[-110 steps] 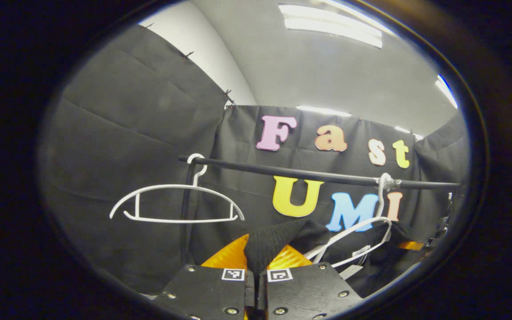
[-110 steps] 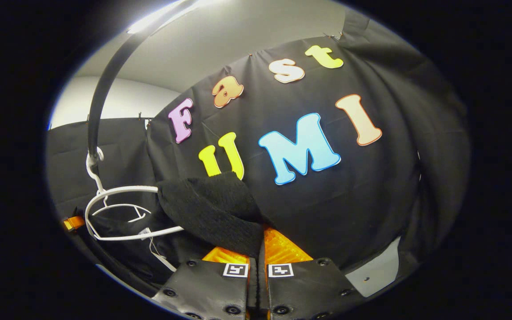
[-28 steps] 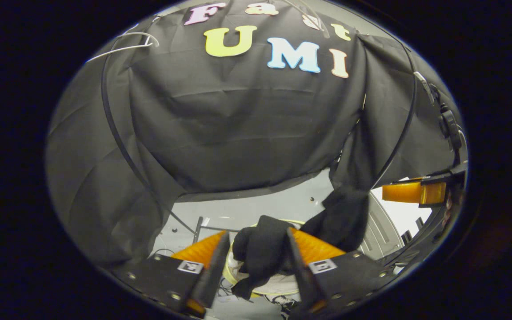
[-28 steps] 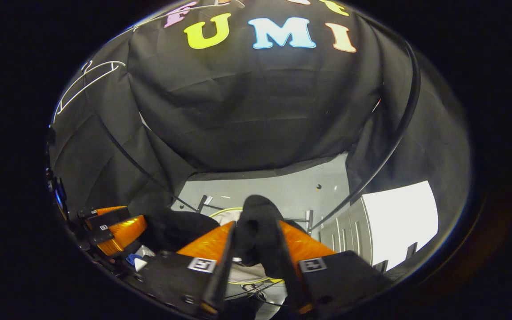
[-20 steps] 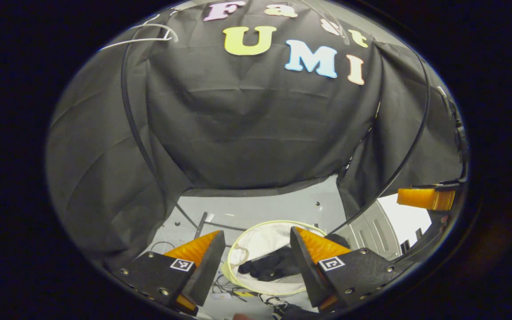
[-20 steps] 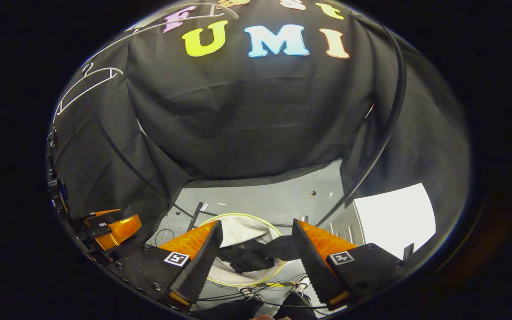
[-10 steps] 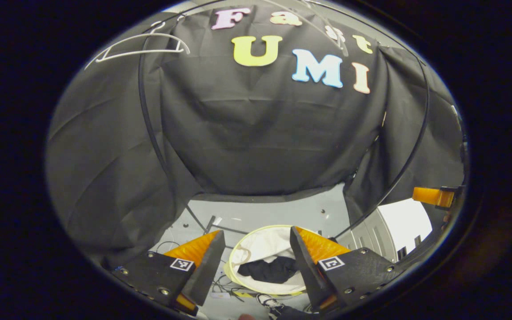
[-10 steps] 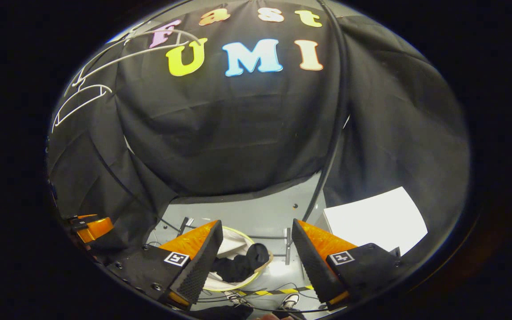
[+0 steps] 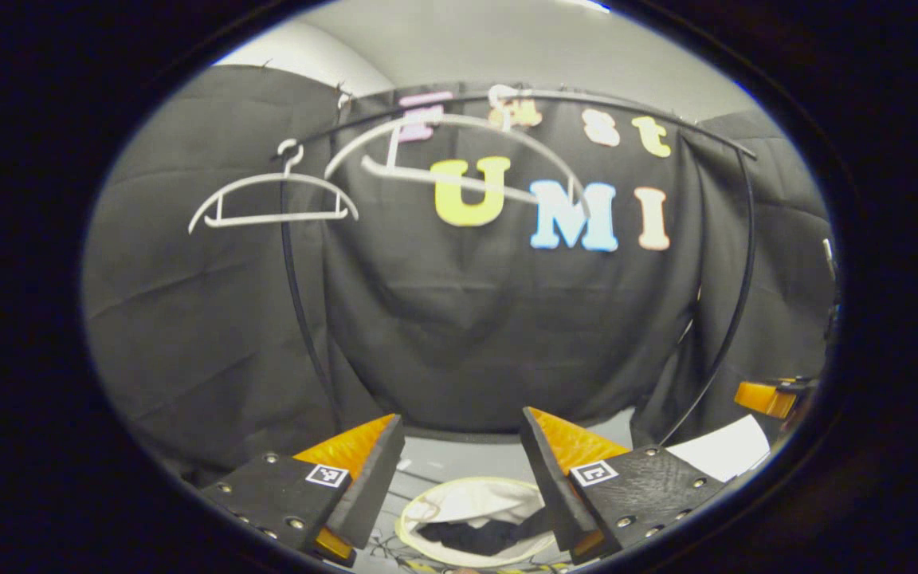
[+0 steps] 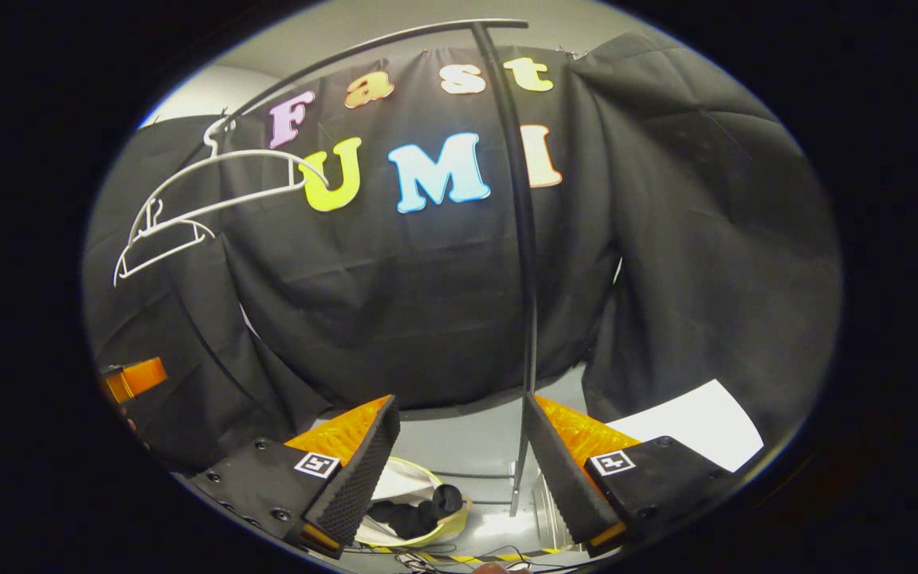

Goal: Grasp the clothes on the hanger with both hands and then place them into the laundry hamper below.

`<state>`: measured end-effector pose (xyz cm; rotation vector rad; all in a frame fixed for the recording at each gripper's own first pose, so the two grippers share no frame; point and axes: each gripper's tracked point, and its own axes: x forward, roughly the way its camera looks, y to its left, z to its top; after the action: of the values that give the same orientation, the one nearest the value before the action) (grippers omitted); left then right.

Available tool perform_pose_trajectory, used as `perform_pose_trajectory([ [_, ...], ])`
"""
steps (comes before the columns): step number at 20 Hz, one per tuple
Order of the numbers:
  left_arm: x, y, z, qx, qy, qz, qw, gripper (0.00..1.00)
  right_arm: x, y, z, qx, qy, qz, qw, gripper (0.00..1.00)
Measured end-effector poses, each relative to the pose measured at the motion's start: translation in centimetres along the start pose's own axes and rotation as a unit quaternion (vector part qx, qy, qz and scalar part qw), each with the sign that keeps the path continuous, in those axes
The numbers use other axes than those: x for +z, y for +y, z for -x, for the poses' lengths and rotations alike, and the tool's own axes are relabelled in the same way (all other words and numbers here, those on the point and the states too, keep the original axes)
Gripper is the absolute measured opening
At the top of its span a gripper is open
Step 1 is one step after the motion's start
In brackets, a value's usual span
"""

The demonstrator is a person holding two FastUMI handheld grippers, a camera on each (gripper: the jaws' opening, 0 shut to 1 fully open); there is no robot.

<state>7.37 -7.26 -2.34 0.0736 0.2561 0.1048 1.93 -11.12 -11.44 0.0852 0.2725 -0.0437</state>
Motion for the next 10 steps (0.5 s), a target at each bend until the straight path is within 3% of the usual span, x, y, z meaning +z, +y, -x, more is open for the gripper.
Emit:
perform_pose_trajectory([
  [2, 3.8, -2.5, 1.5, -0.005, -0.041, 0.000, 0.999, 0.86, 2.3, -1.0, 0.8, 0.008, -0.031, -0.005, 0.999, 0.93],
  [5, 8.6, -5.8, 4.3, -0.006, -0.099, -0.007, 0.995, 0.86, 6.3, -2.4, 2.3, 0.014, -0.086, 0.003, 0.996, 0.93],
  [6, 9.7, -6.7, 5.3, -0.006, -0.113, -0.003, 0.994, 0.86, 7.8, -2.9, 3.0, 0.013, -0.107, 0.007, 0.994, 0.98],
  [10, 12.9, -9.3, 7.0, -0.017, -0.141, 0.021, 0.990, 0.85, 12.7, -4.9, 6.1, -0.011, -0.186, -0.004, 0.982, 0.98],
])
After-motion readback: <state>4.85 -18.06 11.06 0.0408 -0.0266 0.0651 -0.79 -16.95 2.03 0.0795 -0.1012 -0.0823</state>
